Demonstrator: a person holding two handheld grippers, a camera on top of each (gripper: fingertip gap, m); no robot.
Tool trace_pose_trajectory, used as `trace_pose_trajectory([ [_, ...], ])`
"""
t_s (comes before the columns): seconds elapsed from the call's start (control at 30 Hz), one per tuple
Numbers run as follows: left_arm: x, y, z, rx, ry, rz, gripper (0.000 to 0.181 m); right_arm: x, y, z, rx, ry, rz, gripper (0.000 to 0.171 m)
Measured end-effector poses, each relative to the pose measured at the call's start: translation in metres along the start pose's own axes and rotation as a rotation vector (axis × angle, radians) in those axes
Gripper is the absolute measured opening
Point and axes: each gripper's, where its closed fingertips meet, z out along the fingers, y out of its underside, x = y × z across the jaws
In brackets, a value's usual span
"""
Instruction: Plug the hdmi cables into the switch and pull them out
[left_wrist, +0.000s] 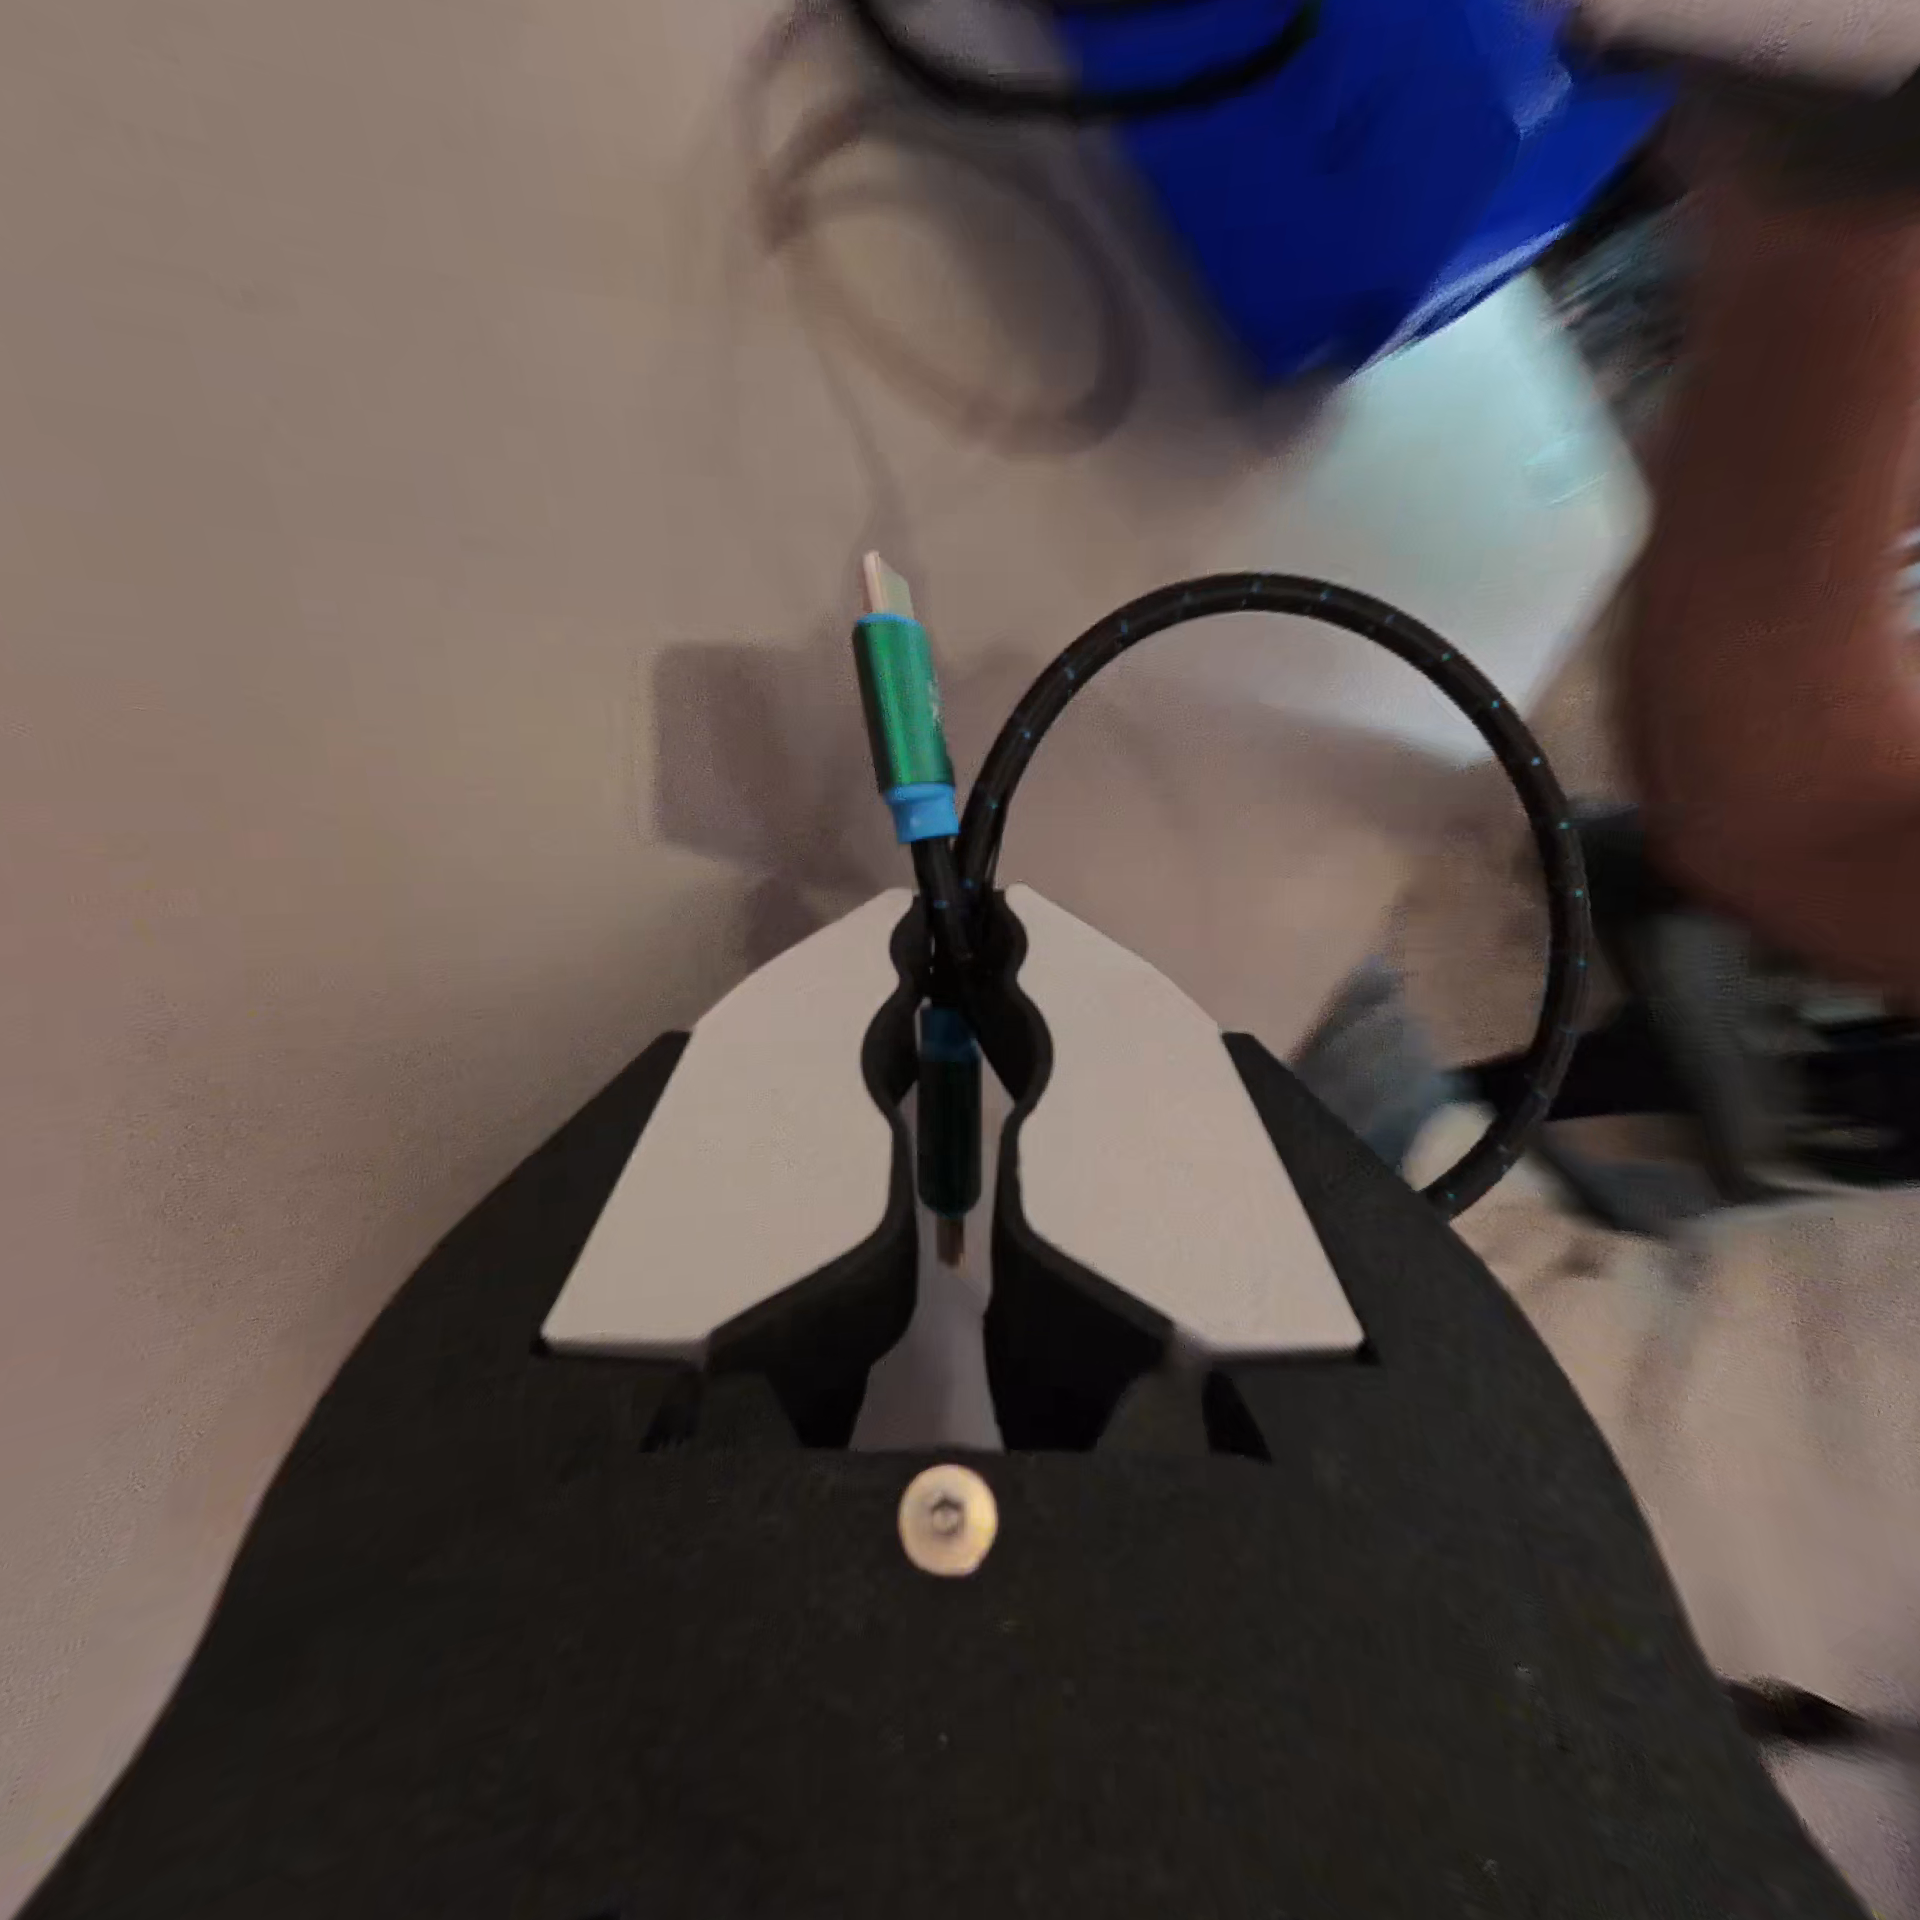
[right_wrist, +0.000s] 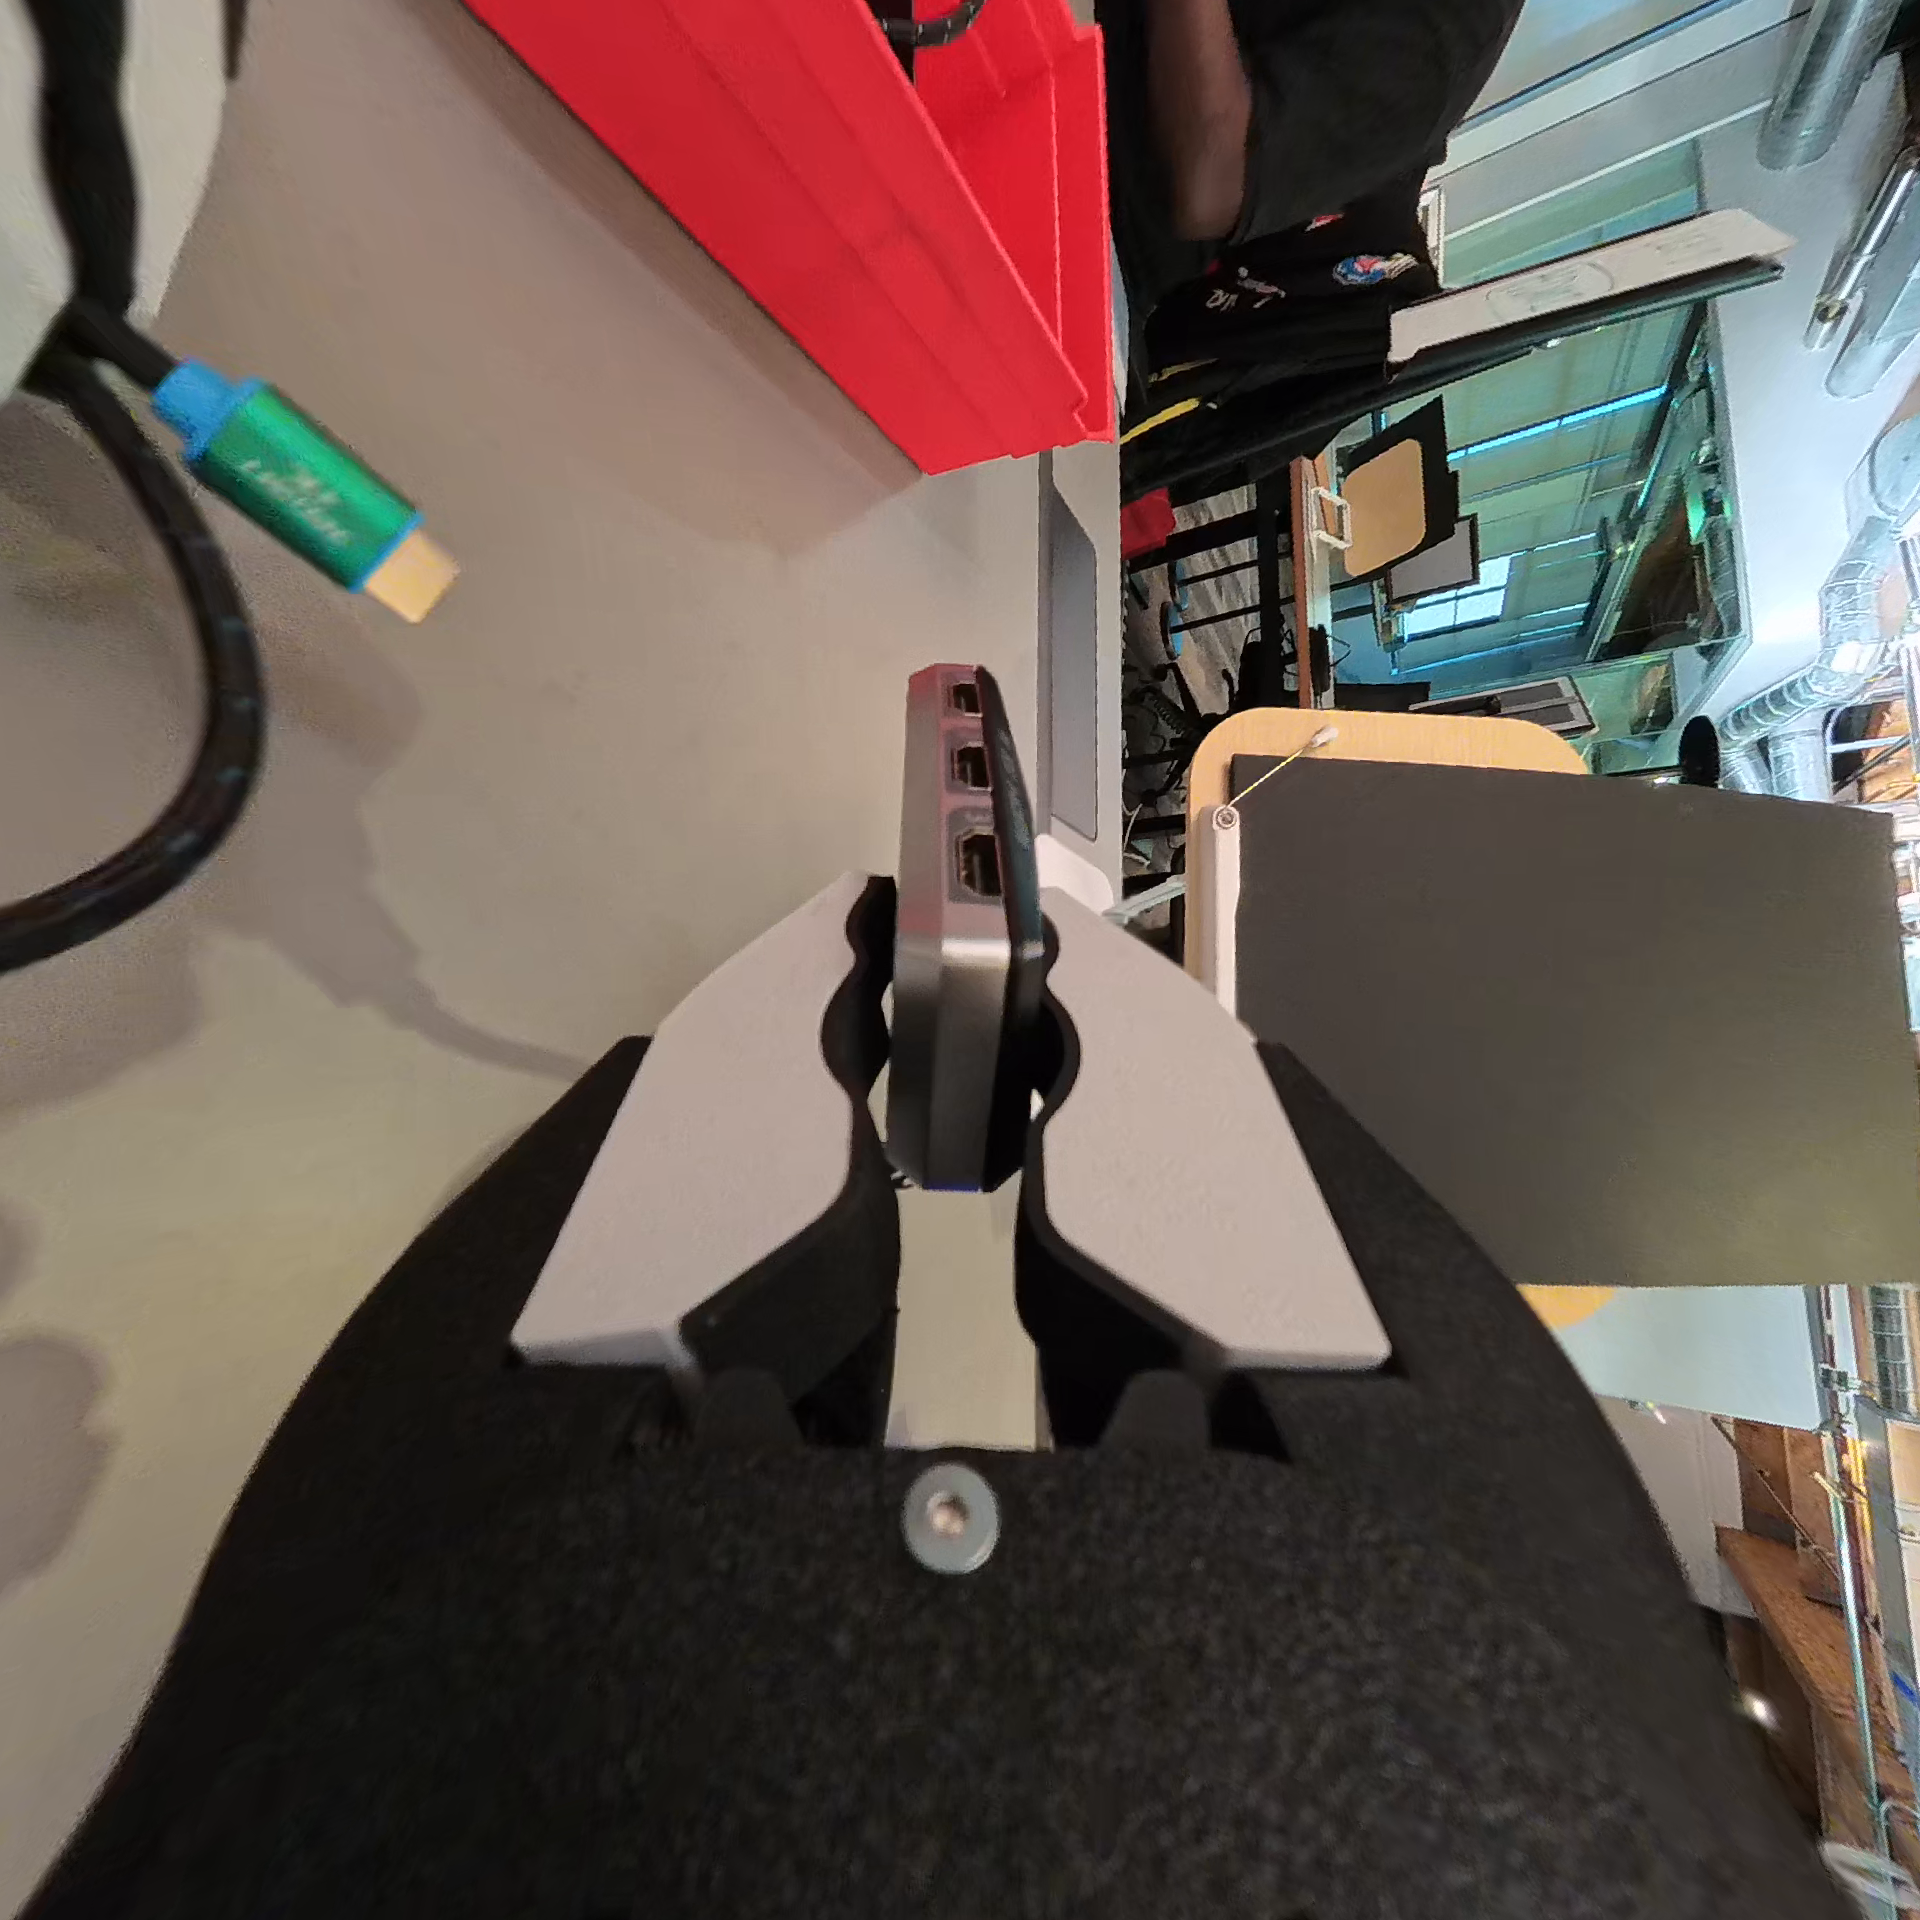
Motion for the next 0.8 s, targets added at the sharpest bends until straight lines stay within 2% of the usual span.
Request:
trace_pose_trajectory([
  [0.17, 0.043, -0.031, -0.037, 0.061, 0.512, -0.201, 0.010, 0.003, -0.011, -0.005, 0.034, 0.032, -0.031, 0.022],
  [0.4, 0.064, -0.059, -0.056, 0.052, 0.825, -0.422, 0.010, 0.007, -0.029, -0.011, 0.090, 0.131, -0.129, 0.022],
  [0.47, 0.067, -0.064, -0.055, 0.050, 0.858, -0.459, 0.010, 0.005, -0.032, -0.010, 0.087, 0.147, -0.154, 0.023],
  [0.8, 0.072, -0.075, -0.060, 0.036, 0.827, -0.453, 0.010, 0.005, -0.037, -0.013, 0.103, 0.202, -0.211, 0.023],
])
